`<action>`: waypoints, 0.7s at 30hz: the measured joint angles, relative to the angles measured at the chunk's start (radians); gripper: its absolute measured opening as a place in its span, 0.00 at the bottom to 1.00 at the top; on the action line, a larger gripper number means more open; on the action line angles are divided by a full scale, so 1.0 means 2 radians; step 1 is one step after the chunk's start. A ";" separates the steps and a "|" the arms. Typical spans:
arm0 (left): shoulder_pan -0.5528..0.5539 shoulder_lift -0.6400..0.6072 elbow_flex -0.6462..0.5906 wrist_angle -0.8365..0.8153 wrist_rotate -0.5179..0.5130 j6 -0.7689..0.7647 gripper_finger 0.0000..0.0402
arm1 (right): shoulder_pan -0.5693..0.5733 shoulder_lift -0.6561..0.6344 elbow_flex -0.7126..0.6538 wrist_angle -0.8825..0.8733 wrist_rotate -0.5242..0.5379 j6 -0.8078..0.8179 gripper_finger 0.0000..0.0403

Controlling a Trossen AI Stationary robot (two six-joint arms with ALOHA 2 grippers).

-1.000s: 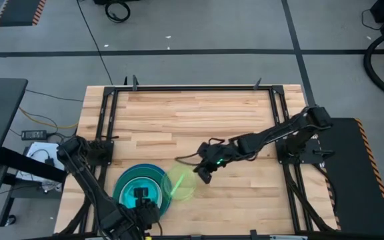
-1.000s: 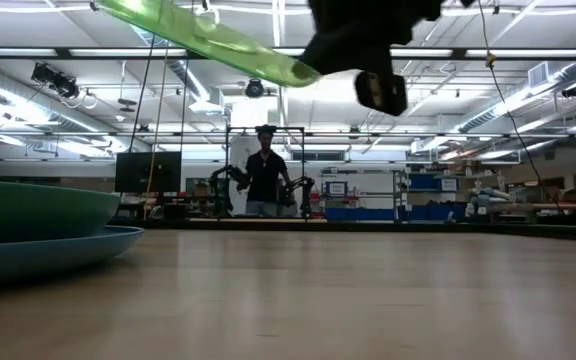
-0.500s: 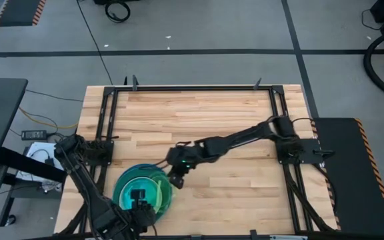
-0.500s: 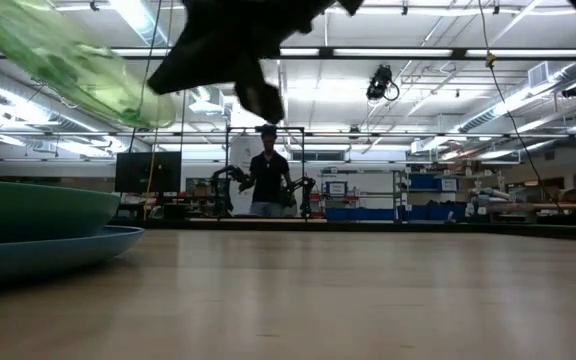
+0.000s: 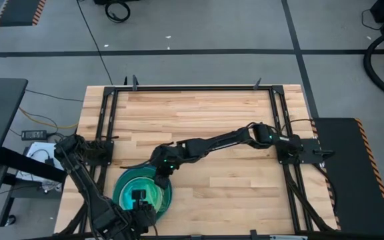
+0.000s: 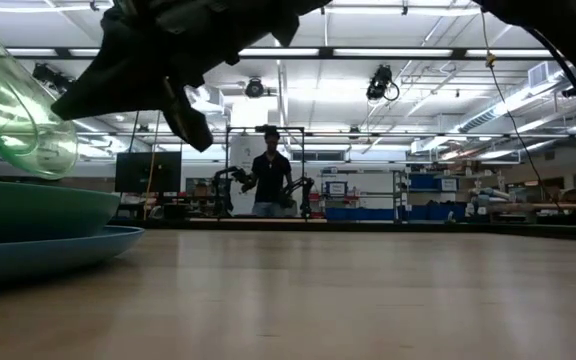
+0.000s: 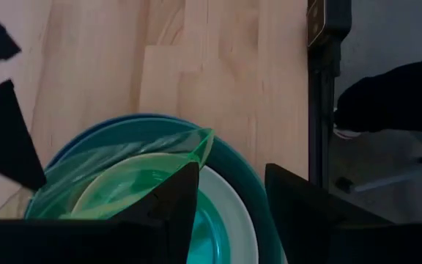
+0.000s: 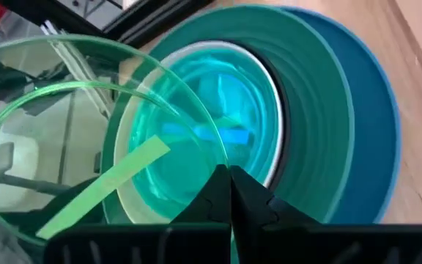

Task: Stack plastic plates
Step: Stack the transparent yellow plate on the transparent blue plate

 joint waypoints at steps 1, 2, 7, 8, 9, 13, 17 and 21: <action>0.000 0.000 0.000 0.000 -0.001 0.000 0.42 | 0.000 0.004 0.005 0.001 0.001 -0.001 0.01; 0.000 0.000 0.000 0.000 -0.001 0.000 0.42 | 0.000 0.004 0.007 0.002 0.002 -0.002 0.01; 0.000 0.000 0.000 -0.003 -0.001 0.000 0.42 | 0.000 0.004 0.007 0.010 0.026 -0.009 0.01; 0.000 0.000 0.000 -0.003 -0.001 0.000 0.42 | 0.000 0.004 0.007 0.014 0.027 -0.009 0.01; 0.000 0.000 0.000 -0.003 -0.001 0.000 0.42 | 0.001 0.004 0.007 0.019 0.029 -0.009 0.01; 0.000 0.001 0.000 -0.003 -0.001 0.000 0.42 | 0.008 0.004 0.006 0.020 0.052 -0.018 0.01; 0.000 0.001 0.000 -0.003 0.000 0.000 0.42 | 0.013 0.004 0.006 0.025 0.075 -0.024 0.01; 0.000 0.001 0.000 -0.004 0.000 0.001 0.42 | 0.014 0.004 0.005 0.020 0.077 -0.036 0.01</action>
